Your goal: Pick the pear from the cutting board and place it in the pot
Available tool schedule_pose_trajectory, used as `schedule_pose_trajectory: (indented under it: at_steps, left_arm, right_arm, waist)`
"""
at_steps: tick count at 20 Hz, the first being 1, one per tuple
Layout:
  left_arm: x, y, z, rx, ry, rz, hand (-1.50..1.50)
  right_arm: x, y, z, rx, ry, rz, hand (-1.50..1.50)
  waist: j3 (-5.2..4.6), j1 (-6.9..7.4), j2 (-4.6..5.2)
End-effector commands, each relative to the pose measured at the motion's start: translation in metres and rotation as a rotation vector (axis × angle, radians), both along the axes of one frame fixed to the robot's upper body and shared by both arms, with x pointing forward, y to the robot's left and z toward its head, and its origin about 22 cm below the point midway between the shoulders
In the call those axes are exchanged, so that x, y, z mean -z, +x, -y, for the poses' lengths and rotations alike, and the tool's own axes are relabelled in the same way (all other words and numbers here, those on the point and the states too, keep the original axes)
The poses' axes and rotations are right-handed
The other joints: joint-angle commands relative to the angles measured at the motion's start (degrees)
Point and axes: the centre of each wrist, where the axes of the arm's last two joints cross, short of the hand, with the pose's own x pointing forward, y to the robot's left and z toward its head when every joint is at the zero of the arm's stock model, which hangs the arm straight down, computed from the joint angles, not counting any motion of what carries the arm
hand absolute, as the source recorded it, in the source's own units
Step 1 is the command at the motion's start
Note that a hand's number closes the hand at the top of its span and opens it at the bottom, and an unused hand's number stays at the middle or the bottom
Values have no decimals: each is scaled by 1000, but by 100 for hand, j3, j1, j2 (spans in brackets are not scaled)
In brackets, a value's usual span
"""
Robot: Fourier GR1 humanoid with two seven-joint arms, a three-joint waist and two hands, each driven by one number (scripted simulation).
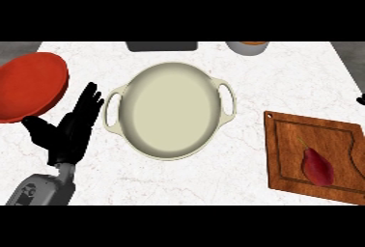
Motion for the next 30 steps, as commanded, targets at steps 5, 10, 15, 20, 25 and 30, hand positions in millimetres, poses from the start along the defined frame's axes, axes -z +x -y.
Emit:
schedule_pose_trajectory:
  at_steps: [5,10,15,20,25,30]
  left_arm:
    - [-15,0,8,16,-16,-11,0]
    - [-17,-3,5,21,18,-4,0]
    - [-6,-5,10,42,13,-28,0]
    - [-14,-16,1,44,2,-16,0]
    - [-15,2,15,33,18,-2,0]
    - [-21,-24,24,39,3,-15,0]
  right_arm:
    - [-69,-23,65,-23,-387,40,-150]
    - [-96,-18,54,-35,-611,-46,-150]
    - [-108,-12,26,-20,-723,-139,-150]
    - [-88,-6,38,14,-767,-224,-150]
    - [-72,-6,16,16,-814,-262,-150]
    - [-35,-5,-6,27,-921,-283,-150]
  waist:
    - [-21,40,13]
    - [-29,79,18]
    - [-34,102,31]
    - [-27,183,34]
    - [-28,109,31]
    - [-27,144,22]
